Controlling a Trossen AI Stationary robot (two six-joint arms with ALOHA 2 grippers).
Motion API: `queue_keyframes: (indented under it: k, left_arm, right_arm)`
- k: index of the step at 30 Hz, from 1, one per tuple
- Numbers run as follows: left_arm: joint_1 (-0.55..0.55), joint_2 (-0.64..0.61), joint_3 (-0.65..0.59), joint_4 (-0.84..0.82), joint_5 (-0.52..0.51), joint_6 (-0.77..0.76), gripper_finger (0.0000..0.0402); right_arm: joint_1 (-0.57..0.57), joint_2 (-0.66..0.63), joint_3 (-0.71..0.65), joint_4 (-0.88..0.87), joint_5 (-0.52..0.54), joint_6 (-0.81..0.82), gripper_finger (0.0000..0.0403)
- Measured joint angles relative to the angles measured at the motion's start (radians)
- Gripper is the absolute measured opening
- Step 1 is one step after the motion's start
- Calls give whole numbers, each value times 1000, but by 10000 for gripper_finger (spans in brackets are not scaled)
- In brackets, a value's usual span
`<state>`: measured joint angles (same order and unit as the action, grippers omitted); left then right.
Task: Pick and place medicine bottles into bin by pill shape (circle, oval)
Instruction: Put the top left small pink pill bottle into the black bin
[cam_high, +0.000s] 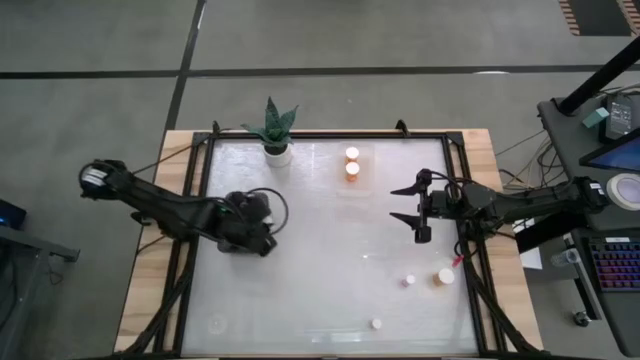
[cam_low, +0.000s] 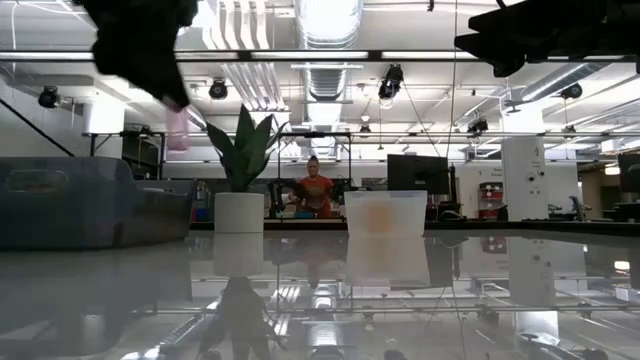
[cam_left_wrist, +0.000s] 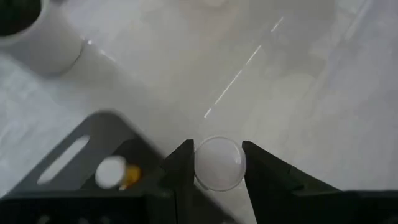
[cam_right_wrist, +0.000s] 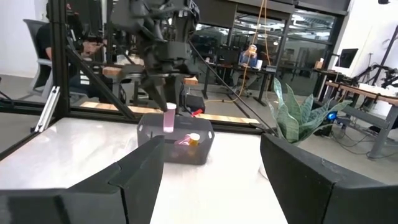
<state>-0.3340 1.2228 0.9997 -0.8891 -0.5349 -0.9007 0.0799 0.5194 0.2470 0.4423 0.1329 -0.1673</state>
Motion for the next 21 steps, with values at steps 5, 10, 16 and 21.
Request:
queue_keyframes:
  k: [5, 10, 16, 21]
  left_arm:
    - [-1, -120, -83, -88, 3, -67, 104]
    - [-1, -199, -158, -163, 6, -148, 104]
    - [-1, -231, -256, -158, 57, -201, 104]
    - [0, -213, -312, -156, 131, -223, 104]
  right_arm:
    - [0, 0, 0, -1, 0, 0, 256]
    - [0, 0, 0, -3, 0, -5, 256]
    - [0, 0, 0, -11, 0, -7, 256]
    - [0, 0, 0, -11, 0, -8, 256]
